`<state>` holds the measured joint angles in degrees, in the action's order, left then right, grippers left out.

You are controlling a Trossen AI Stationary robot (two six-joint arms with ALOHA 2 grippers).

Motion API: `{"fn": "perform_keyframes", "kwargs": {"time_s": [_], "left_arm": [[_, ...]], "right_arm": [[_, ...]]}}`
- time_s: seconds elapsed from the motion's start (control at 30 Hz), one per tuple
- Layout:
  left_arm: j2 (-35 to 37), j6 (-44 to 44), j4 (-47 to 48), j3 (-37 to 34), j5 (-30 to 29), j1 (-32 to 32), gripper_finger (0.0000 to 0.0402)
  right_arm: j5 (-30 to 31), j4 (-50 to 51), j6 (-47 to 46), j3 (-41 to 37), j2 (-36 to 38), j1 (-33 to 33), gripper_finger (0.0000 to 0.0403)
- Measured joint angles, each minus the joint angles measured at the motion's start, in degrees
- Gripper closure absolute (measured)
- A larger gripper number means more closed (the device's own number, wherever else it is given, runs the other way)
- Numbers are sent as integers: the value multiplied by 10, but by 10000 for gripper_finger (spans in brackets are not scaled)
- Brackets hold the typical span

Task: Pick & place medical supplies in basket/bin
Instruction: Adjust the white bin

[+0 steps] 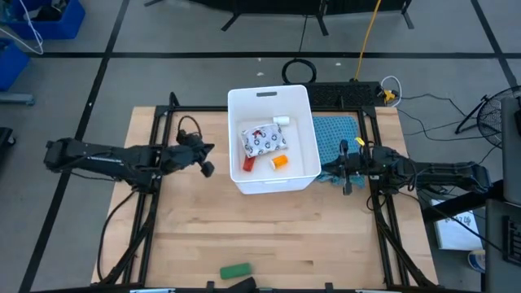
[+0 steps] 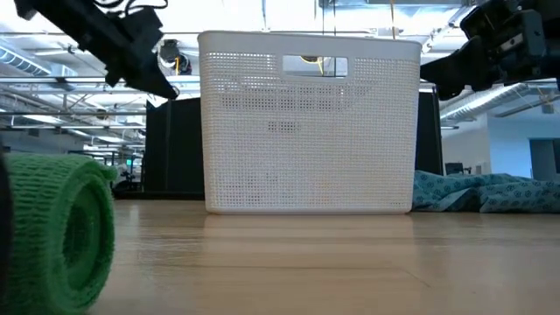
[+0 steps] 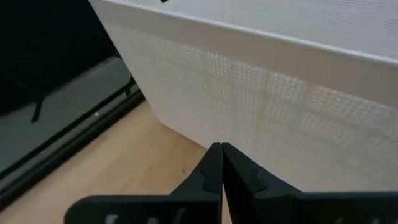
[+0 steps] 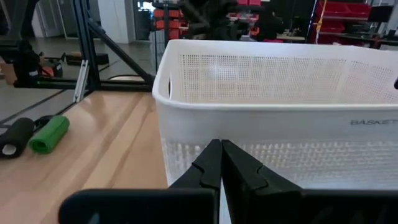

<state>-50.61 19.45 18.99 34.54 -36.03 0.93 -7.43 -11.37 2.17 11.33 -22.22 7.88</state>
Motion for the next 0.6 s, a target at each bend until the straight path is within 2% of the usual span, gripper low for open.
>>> {"fn": "perform_keyframes", "kwargs": {"time_s": [0.23,0.43,0.6], "left_arm": [[-23,-17,-62,-6,74,-56,400],[-58,-29,-106,-6,119,-79,400],[-93,-41,-127,-6,148,-88,401]], "right_arm": [[-1,-63,10,0,-72,0,403],[-1,-102,20,0,-128,0,403],[-1,-107,25,0,-146,0,403]]}}
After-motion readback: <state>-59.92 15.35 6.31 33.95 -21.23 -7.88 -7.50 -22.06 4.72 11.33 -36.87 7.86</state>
